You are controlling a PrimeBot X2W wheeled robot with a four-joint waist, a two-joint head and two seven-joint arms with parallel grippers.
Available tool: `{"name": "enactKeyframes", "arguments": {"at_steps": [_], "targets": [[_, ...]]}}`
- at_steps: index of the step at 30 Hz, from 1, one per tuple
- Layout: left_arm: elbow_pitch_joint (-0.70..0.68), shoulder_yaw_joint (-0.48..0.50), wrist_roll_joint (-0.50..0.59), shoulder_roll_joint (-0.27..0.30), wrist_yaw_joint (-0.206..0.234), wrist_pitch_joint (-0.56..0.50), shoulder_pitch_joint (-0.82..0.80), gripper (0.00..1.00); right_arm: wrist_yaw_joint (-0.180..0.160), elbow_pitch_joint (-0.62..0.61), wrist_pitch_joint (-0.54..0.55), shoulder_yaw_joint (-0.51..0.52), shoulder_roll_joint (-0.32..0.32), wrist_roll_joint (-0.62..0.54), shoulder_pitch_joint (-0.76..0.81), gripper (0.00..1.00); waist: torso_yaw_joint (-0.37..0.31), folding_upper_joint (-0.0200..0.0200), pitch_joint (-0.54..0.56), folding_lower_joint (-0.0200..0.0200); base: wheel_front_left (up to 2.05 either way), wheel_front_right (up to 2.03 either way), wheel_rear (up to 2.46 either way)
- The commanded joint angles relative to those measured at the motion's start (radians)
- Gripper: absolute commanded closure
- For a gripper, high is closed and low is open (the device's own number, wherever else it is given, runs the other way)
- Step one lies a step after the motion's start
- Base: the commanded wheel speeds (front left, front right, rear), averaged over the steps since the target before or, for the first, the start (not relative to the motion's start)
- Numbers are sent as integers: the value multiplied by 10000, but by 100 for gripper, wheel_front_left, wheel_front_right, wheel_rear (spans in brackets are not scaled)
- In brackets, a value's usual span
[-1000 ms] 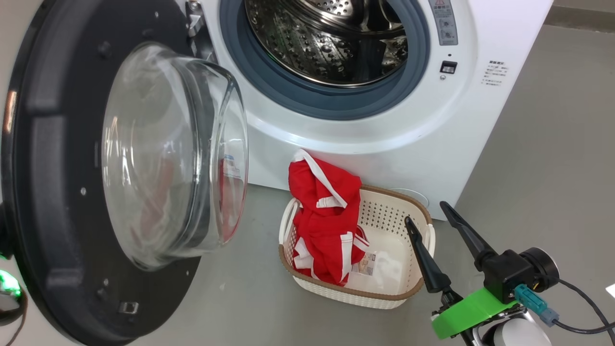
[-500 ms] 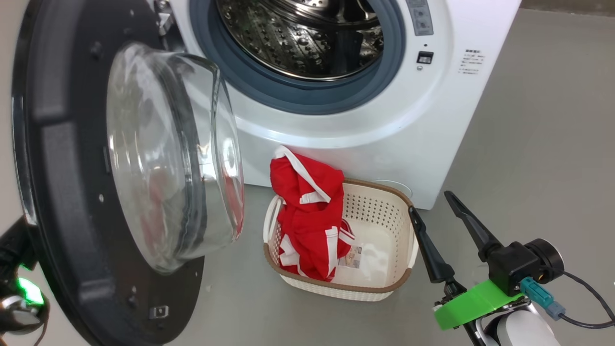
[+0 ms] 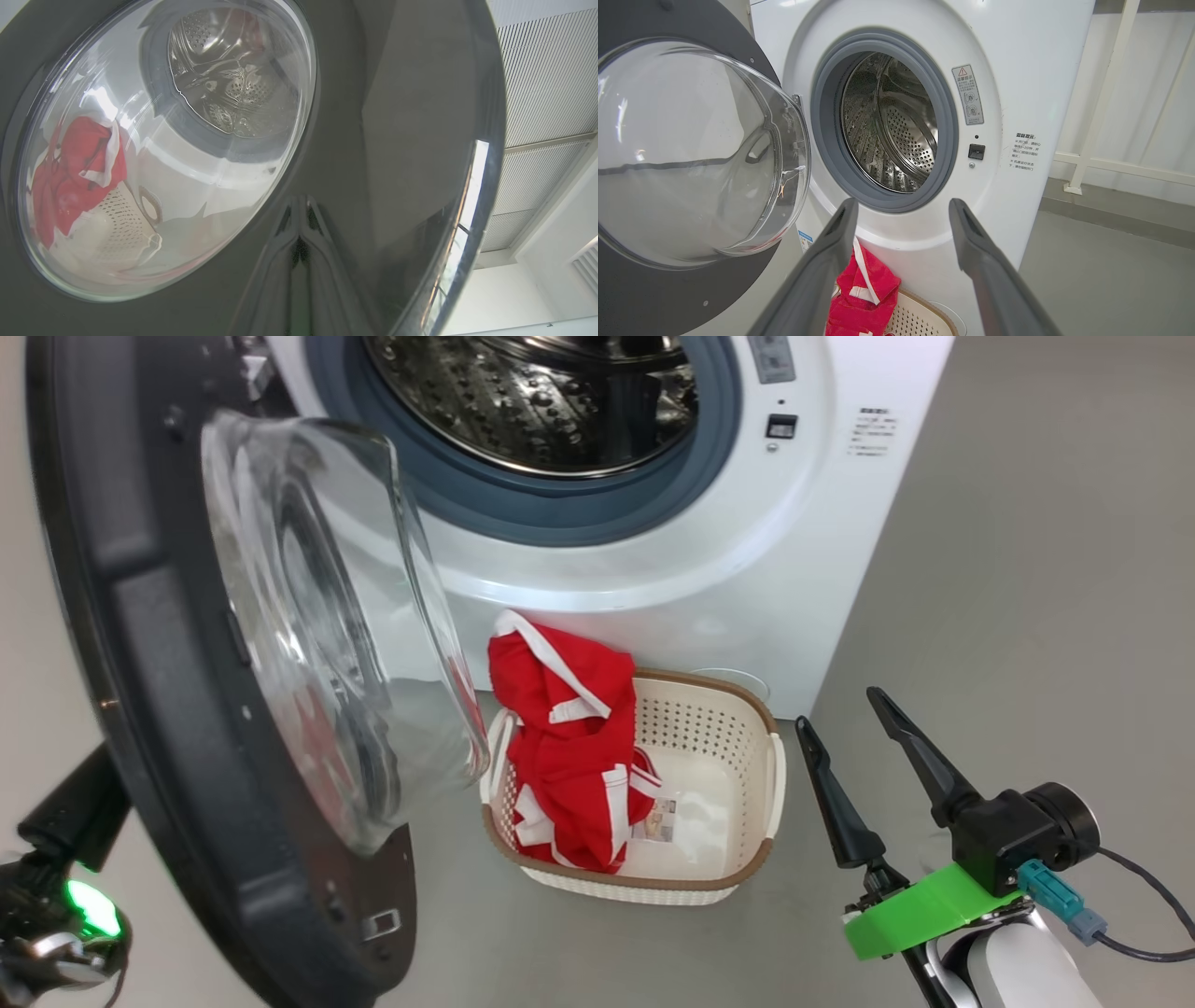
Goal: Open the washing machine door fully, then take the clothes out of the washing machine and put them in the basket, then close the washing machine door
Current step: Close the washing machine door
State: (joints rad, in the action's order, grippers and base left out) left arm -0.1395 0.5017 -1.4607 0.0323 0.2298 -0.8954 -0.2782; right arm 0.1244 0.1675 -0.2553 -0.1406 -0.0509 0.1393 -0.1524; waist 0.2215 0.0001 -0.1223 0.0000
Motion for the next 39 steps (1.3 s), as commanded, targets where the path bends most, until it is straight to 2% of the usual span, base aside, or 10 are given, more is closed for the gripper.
{"name": "enactKeyframes", "arguments": {"at_steps": [1, 21, 24, 29, 30, 31, 34, 35, 37, 39], "targets": [[-482, 30, -152, 187, 22, -30, 58, 100, 63, -271, -65, -230, 7, 153, -306, 0, -169, -1, -45, 0, 0, 0, 0], [-712, -666, -622, 180, -109, 612, 613, 100, 63, -334, -65, -192, 7, 109, -184, 0, -686, -1, -43, 0, 0, 0, 0], [-706, -647, -375, 233, -366, 786, 699, 100, 63, -340, -65, -209, 7, 102, -160, 0, -693, -1, -30, 0, 0, 0, 0], [-508, -501, 530, 521, -1346, 1549, 769, 100, 63, -321, -65, -238, 7, 111, -114, 0, -699, -1, 32, 0, 0, 0, 0], [-439, -460, 744, 579, -1574, 1759, 767, 87, 63, -318, -65, -239, 7, 111, -103, 0, -700, -1, 46, 0, 0, 0, 0], [-439, -460, 744, 579, -1574, 1759, 767, 87, 63, -318, -65, -239, 7, 111, -103, 0, -700, -1, 46, 0, 0, 0, 0], [-207, -428, 1802, 966, -2476, 2517, 818, 10, 63, -314, -65, -247, 7, 105, -86, 0, -708, -1, 64, 0, 0, 0, 0], [-102, -455, 2235, 1109, -2783, 2805, 852, 0, 63, -316, -65, -248, 7, 106, -86, 0, -709, -1, 63, 0, 0, 0, 0], [71, -567, 3031, 1356, -3253, 3431, 887, 0, 63, -322, -65, -258, 7, 111, -95, 0, -716, -1, 52, 0, 0, 0, 0], [132, -777, 3808, 1682, -3514, 4189, 924, 0, 63, -324, -65, -285, 7, 122, -109, 0, -729, -1, 28, 0, 0, 0, 0]]}}
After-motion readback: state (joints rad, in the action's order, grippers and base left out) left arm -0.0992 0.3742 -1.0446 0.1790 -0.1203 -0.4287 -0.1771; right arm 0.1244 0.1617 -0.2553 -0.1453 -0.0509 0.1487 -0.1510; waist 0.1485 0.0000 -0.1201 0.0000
